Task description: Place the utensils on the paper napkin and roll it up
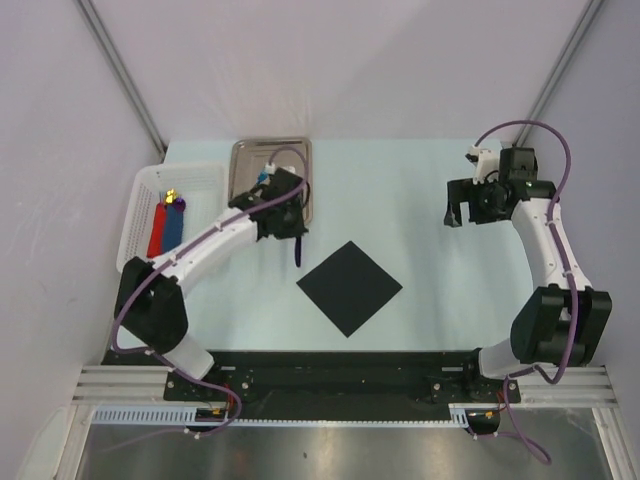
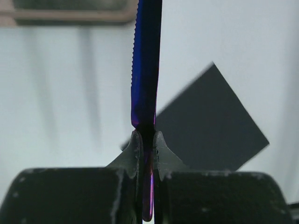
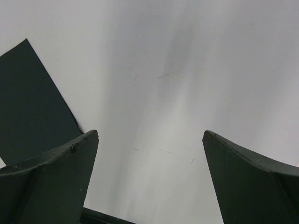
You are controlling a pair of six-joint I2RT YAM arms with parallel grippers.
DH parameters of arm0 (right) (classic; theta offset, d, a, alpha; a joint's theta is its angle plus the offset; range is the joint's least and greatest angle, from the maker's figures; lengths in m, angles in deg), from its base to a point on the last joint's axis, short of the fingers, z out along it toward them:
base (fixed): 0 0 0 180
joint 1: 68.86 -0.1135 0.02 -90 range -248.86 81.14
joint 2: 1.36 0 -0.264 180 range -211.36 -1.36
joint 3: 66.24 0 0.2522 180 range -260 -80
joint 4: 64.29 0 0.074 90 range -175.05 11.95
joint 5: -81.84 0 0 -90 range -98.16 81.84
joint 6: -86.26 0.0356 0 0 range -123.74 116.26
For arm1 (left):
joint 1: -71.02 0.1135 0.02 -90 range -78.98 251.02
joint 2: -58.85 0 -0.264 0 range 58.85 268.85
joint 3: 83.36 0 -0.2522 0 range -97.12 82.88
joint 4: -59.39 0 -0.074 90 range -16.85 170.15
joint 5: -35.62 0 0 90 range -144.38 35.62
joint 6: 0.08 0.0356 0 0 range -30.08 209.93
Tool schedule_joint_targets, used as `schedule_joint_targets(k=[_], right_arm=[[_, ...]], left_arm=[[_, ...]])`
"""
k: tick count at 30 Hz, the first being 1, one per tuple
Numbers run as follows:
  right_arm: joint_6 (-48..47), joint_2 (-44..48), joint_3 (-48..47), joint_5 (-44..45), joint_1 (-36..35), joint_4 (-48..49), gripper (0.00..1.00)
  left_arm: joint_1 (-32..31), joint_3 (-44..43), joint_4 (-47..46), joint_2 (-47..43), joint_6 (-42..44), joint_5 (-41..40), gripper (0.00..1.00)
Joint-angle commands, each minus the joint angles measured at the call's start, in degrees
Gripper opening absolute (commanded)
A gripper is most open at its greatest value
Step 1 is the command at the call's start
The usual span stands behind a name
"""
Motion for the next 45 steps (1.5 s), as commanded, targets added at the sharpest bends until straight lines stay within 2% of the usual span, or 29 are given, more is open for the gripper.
schedule_joint_targets(k=[1,6,7,14,19,45], right_arm=[[1.1,4.3,3.3,0.1,0.5,4.9,1.0],[2.2,7.2,7.1,-1.5,0.6,5.5,1.0],[2.8,7.7,8.2,-2.0,0.7,5.7,1.0],[3.5,11.6,12.2,-3.5,0.7,5.3,1.0],[4.3,12.3,13.0,-4.5,0.8,5.3,1.0],[4.6,13.1,15.8,-7.2,3.0,5.7,1.0]], left_arm=[[-8.9,6.1,-6.3,-5.3,-7.1,-3.7,0.0],[-16.0,7.0,-9.2,-2.2,-9.1,-7.5,0.0],[-17.0,6.1,-9.2,0.6,-9.7,-7.2,0.0],[-20.2,-0.1,-8.2,12.4,-13.6,-6.5,0.0],[-22.5,-1.8,-10.0,16.0,-14.8,-7.2,0.0],[-23.0,-4.7,-9.3,22.7,-14.5,-8.8,0.01]])
